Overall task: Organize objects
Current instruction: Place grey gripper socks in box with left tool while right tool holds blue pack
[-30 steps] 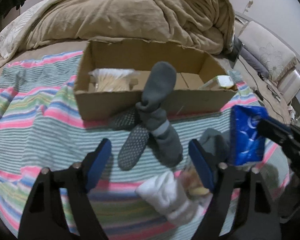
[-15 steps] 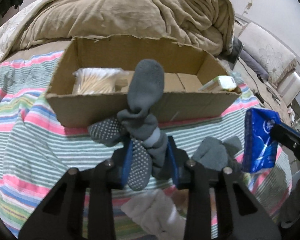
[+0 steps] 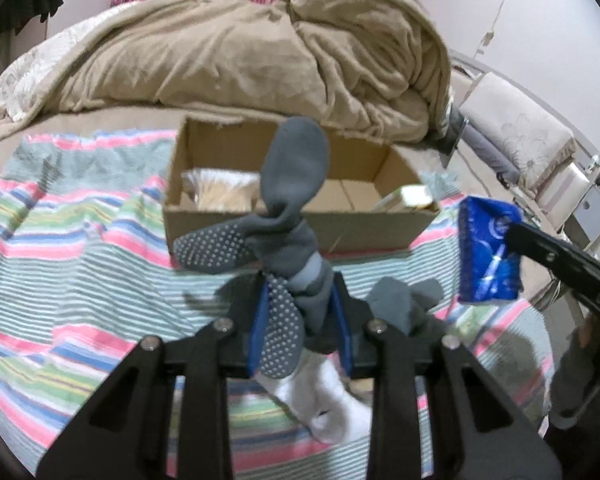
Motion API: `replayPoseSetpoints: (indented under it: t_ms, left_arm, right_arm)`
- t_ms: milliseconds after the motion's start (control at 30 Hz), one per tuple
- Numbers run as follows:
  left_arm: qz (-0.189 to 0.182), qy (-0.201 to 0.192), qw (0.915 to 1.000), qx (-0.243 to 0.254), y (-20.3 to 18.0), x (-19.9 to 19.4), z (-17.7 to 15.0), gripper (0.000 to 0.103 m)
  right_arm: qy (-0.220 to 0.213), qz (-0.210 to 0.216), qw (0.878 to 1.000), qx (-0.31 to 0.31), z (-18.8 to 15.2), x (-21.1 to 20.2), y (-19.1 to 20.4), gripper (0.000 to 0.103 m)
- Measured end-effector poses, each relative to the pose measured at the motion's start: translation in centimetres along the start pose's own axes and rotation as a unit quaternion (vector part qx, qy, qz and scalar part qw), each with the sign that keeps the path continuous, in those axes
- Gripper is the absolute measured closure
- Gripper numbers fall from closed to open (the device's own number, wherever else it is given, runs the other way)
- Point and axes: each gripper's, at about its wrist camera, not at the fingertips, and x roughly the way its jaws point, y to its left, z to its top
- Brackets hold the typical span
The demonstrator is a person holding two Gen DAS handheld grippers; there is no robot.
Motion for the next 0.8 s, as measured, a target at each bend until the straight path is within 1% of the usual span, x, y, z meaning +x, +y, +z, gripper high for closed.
replayPoseSetpoints:
  t_ms: [267, 500, 600, 800]
  left_arm:
    - [-0.007, -0.03, 0.9995, 0.011, 0.2, -2.1, 2.4, 0.073]
    - [-0.012, -0.053, 0.998, 0.03, 0.1, -3.2, 5.5, 0.073]
    - [-0.009, -0.057, 0.9976, 0.038, 0.0, -3.0, 6.5, 0.073]
    - [-0.003, -0.044, 0.9975, 0.054, 0.0, -1.1, 7.9, 0.073]
  right_arm:
    - [-0.016, -0.001, 1.0, -0.019, 2.5, -0.4, 0.5, 0.09]
    - [-0.025, -0.007, 0.999, -0.02, 5.4, 0.5, -0.7, 0.09]
    - [-0.017, 0.001, 1.0, -0.015, 6.1, 1.2, -1.3, 0.09]
    - [-0.013, -0.007, 1.0, -0.02, 7.3, 2.7, -2.1, 0.09]
